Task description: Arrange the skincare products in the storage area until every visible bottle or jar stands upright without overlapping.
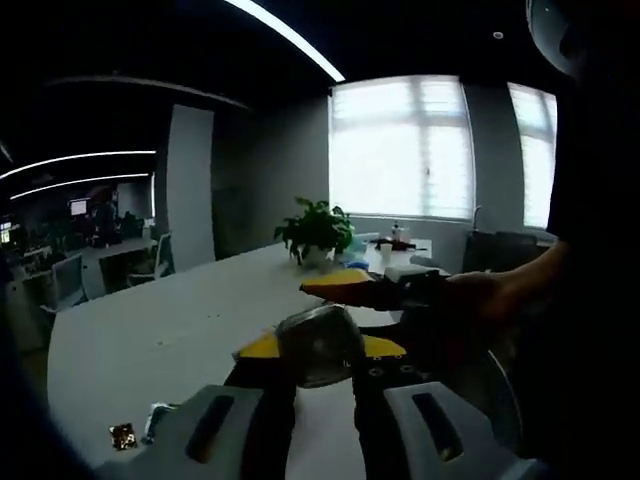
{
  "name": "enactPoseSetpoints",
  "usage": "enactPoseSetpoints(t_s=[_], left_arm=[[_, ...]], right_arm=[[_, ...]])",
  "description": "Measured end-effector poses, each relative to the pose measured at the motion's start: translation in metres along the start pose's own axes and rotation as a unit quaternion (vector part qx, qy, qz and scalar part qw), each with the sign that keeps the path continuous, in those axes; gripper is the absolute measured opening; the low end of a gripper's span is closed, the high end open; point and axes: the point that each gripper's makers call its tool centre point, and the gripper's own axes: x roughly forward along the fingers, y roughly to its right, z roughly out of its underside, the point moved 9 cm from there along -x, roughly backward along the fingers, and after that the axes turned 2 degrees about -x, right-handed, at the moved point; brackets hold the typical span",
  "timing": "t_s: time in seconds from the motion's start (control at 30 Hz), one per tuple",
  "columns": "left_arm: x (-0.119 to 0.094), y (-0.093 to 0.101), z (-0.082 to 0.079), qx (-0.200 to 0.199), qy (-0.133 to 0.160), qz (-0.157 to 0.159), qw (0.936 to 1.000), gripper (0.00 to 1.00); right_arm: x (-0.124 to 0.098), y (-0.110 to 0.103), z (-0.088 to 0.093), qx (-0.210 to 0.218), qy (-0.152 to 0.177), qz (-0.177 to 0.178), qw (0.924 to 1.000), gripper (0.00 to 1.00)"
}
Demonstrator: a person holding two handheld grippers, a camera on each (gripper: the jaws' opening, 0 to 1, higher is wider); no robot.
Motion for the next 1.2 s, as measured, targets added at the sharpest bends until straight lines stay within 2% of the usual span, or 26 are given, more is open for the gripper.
enactPoseSetpoints(t_s=[0.07,0.1,0.13,0.17,0.2,0.23,0.3,0.37,0.47,0.53,0.6,0.63,0.7,0.8,0.83,0.87,0.93,1.03,1.13,1.17,1.2], left_arm=[[0.0,0.001,0.003,0.028,-0.024,0.002,0.9993,0.11],[0.0,0.003,0.004,0.032,-0.028,0.006,0.9991,0.07],[0.001,0.004,0.005,0.027,-0.03,0.006,0.9992,0.0],[0.0,0.003,0.005,0.024,-0.03,0.002,0.9993,0.0],[0.0,0.004,0.006,-0.002,-0.021,0.012,0.9997,0.0],[0.0,0.005,0.005,-0.021,-0.012,0.021,0.9995,0.02],[0.0,0.002,0.003,-0.045,0.009,0.017,0.9988,0.12],[0.0,0.004,0.003,-0.072,0.014,0.04,0.9965,0.18],[0.001,0.004,0.005,-0.109,0.018,0.065,0.9917,0.24],[0.001,0.005,0.004,-0.145,0.033,0.083,0.9853,0.3],[0.0,0.008,0.004,-0.194,0.042,0.117,0.973,0.35],[0.0,0.009,0.004,-0.232,0.047,0.138,0.9617,0.39],[0.001,0.014,0.005,-0.279,0.044,0.17,0.9441,0.46],[0.001,0.022,0.003,-0.31,0.061,0.213,0.9246,0.48],[0.001,0.022,0.002,-0.316,0.062,0.217,0.9216,0.48],[0.001,0.025,0.001,-0.327,0.065,0.229,0.9144,0.48],[0.002,0.025,-0.001,-0.329,0.068,0.229,0.9137,0.46],[0.002,0.022,-0.004,-0.332,0.069,0.223,0.9138,0.42],[0.001,0.02,-0.006,-0.329,0.07,0.215,0.9169,0.38],[0.001,0.019,-0.007,-0.324,0.067,0.212,0.9196,0.37],[0.0,0.019,-0.007,-0.321,0.064,0.211,0.9211,0.36]], right_arm=[[0.0,-0.001,-0.002,-0.003,0.003,0.002,1.0,0.21],[0.0,-0.002,-0.004,-0.003,0.008,-0.007,0.9999,0.21],[-0.001,-0.005,-0.006,-0.005,0.007,-0.014,0.9999,0.2],[-0.001,-0.006,-0.009,-0.011,0.011,-0.02,0.9997,0.2],[-0.001,-0.007,-0.01,-0.022,0.009,-0.022,0.9995,0.2],[0.0,-0.01,-0.01,-0.029,0.005,-0.022,0.9993,0.2],[0.0,-0.013,-0.01,-0.044,-0.009,-0.035,0.9984,0.19],[-0.002,-0.013,-0.011,-0.051,-0.01,-0.033,0.9981,0.19],[-0.003,-0.014,-0.012,-0.061,-0.017,-0.044,0.997,0.19],[-0.004,-0.017,-0.014,-0.083,-0.031,-0.054,0.9946,0.18],[-0.005,-0.021,-0.016,-0.11,-0.049,-0.07,0.9902,0.18],[-0.005,-0.024,-0.017,-0.122,-0.062,-0.085,0.9869,0.18],[-0.005,-0.029,-0.019,-0.138,-0.073,-0.101,0.9825,0.18],[-0.004,-0.039,-0.022,-0.178,-0.106,-0.12,0.9709,0.18],[-0.003,-0.041,-0.023,-0.185,-0.113,-0.126,0.9679,0.18],[-0.002,-0.045,-0.023,-0.196,-0.125,-0.136,0.963,0.18],[-0.001,-0.048,-0.024,-0.214,-0.138,-0.142,0.9565,0.18],[0.001,-0.053,-0.025,-0.245,-0.174,-0.156,0.941,0.18],[0.002,-0.056,-0.025,-0.262,-0.191,-0.166,0.9314,0.18],[0.002,-0.058,-0.024,-0.265,-0.204,-0.176,0.9259,0.18],[0.003,-0.06,-0.024,-0.268,-0.206,-0.181,0.9235,0.18]])
